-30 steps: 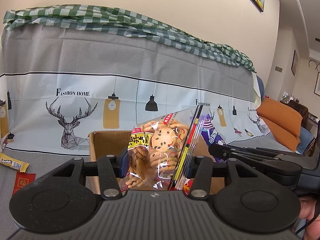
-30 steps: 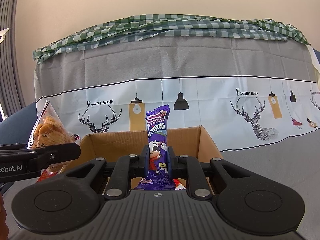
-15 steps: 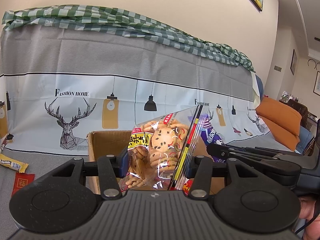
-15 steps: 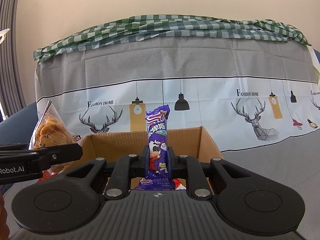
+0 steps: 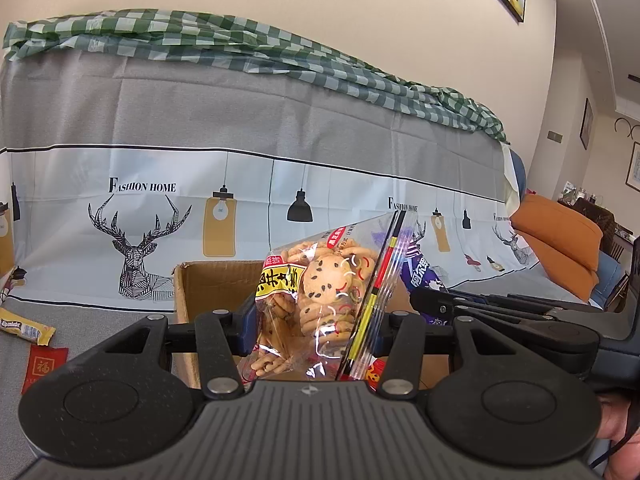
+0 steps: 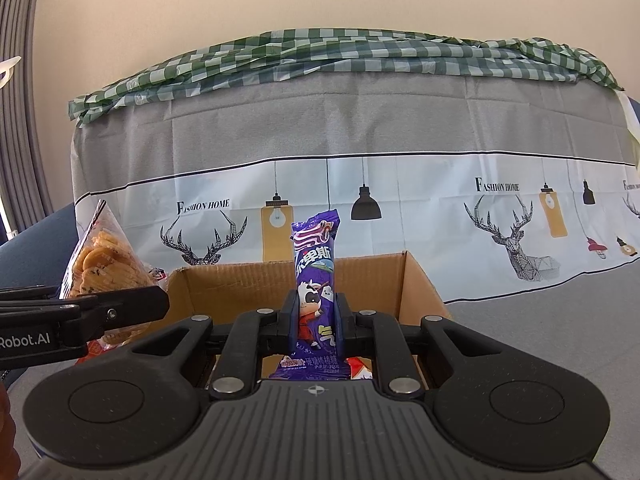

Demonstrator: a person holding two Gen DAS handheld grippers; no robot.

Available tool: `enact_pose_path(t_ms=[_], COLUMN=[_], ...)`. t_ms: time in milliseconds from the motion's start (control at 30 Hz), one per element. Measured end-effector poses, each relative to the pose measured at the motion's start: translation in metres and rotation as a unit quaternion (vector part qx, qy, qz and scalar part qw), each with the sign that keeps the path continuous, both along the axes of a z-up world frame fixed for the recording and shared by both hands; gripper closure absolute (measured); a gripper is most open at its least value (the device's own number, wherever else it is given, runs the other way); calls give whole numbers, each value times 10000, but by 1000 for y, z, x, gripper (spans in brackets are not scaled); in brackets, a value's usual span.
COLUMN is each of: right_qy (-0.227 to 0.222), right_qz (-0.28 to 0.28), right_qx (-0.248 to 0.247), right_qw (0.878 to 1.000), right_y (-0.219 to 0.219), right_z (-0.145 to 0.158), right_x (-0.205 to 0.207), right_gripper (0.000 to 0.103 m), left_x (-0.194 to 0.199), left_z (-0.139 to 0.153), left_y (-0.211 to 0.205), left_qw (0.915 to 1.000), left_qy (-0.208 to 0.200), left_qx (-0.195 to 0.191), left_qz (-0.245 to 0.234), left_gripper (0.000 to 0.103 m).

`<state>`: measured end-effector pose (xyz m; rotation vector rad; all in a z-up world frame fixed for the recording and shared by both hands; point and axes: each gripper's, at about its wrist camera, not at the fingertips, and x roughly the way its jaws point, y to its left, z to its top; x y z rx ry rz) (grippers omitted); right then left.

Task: Organize snacks
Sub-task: 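Open the right tool to drop the purple bar while the left drops the cracker bag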

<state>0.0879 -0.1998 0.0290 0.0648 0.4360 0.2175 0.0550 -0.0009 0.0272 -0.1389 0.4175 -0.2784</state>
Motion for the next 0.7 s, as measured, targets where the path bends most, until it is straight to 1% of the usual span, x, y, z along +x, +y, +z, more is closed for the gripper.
enact_pose_path(t_ms=[533, 567, 600, 633, 700], right_qy=[14, 19, 20, 21, 39], right_qz=[22, 30, 21, 2, -9], right_qx=[8, 11, 9, 12, 46], right_qw=[10000, 10000, 10000, 10000, 10000], right_y=[1, 2, 2, 2, 1], right_z=[1, 1, 1, 1, 0], right_x=[0, 1, 1, 1, 1], right_gripper=[85, 84, 84, 84, 83], left_x=[1, 1, 2, 1, 2], left_z=[-1, -1, -1, -1, -1], left_y=[1, 0, 1, 1, 2], left_qw=[9999, 9999, 10000, 10000, 10000], left_qy=[27, 30, 20, 5, 13], left_qx=[-12, -2, 16, 15, -15], left_qz=[-112, -108, -90, -69, -47], left_gripper=[47, 41, 31, 29, 28])
